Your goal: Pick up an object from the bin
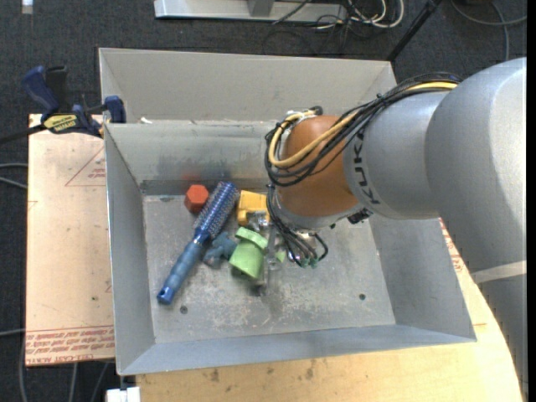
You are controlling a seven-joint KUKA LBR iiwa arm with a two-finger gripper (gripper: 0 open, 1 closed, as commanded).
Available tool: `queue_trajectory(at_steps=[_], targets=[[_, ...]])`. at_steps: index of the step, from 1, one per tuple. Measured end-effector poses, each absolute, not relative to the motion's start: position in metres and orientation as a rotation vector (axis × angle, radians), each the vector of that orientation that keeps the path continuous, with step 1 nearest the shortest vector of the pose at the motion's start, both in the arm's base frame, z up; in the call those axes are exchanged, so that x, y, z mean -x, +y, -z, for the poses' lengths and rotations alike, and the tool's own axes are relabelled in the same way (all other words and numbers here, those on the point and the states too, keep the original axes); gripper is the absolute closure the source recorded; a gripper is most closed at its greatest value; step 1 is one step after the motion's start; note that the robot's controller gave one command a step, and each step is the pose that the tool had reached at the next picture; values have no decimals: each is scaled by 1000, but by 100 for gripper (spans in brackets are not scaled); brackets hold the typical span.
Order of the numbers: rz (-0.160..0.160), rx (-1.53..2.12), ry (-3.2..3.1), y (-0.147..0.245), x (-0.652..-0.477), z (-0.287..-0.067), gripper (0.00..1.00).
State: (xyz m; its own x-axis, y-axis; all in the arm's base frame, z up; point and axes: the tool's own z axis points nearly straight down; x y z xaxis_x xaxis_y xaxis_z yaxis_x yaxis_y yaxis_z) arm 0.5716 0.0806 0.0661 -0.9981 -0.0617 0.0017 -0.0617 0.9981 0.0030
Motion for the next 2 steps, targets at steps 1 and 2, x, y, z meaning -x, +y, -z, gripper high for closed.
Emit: queue_trajectory(at_steps=[1,2], targets=[[8,-94,-3139,81,-572,-66,0],[11,-91,-3140,81,-573,-66,0]])
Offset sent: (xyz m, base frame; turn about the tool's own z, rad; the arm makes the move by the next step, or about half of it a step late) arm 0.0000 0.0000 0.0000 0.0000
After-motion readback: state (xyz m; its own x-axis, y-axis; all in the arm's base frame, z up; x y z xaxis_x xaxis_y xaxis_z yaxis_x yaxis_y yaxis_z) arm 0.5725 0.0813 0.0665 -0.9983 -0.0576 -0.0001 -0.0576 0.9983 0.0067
